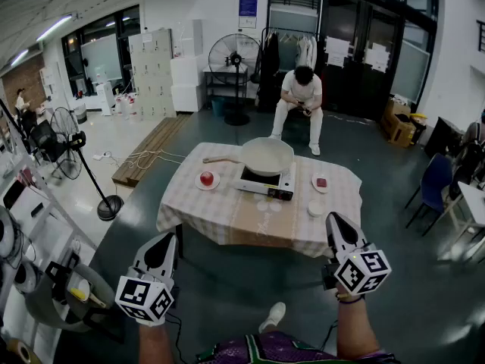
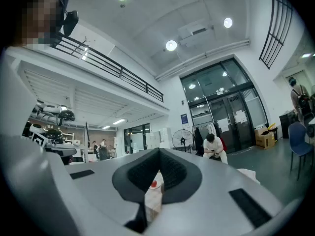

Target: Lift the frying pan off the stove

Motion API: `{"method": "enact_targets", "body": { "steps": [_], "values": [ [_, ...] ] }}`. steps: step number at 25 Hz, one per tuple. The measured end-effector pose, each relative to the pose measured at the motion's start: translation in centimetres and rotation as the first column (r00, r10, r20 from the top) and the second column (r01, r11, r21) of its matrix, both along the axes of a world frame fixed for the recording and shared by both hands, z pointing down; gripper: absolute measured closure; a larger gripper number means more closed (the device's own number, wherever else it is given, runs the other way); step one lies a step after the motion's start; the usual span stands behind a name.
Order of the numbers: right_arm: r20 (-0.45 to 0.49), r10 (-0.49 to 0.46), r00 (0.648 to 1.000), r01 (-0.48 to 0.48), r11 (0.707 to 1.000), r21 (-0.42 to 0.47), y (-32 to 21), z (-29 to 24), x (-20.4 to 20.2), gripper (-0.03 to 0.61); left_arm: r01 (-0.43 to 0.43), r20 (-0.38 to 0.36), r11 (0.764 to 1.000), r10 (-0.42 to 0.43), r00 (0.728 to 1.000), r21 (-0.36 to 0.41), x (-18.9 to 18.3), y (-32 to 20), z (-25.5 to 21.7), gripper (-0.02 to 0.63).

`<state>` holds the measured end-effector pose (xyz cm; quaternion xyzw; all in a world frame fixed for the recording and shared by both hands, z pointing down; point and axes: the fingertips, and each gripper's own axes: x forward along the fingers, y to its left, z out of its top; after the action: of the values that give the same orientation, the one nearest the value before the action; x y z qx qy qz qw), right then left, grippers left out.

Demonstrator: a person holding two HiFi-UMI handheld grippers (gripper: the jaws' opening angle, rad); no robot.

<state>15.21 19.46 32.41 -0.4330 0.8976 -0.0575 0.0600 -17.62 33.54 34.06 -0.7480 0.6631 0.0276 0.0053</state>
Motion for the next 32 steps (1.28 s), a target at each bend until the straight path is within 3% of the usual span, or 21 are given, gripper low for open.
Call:
{"method": "enact_targets", "body": {
  "steps": [18, 22, 32],
  "values": [
    [-0.015, -0.003, 1.0, 0.003, 1.0, 0.029, 1.1, -0.1, -0.1, 0.574, -0.011, -0.013, 1.0, 0.011, 1.0, 0.016, 0.9, 0.8, -0.4, 0.591],
    [0.02, -0.049, 0.999, 0.049, 0.999, 0.012, 1.9, 0.2, -0.6, 0.572, -0.009, -0.017, 1.0, 0.009, 1.0, 0.008, 0.9, 1.1, -0.5, 0.591],
    [-0.031, -0.091, 0.995, 0.09, 0.995, -0.037, 0.5, 1.6, -1.9, 0.571, -0.009, -0.055, 0.999, 0.008, 0.998, -0.032, 0.1, -1.1, 1.9, 0.591]
  ]
}}
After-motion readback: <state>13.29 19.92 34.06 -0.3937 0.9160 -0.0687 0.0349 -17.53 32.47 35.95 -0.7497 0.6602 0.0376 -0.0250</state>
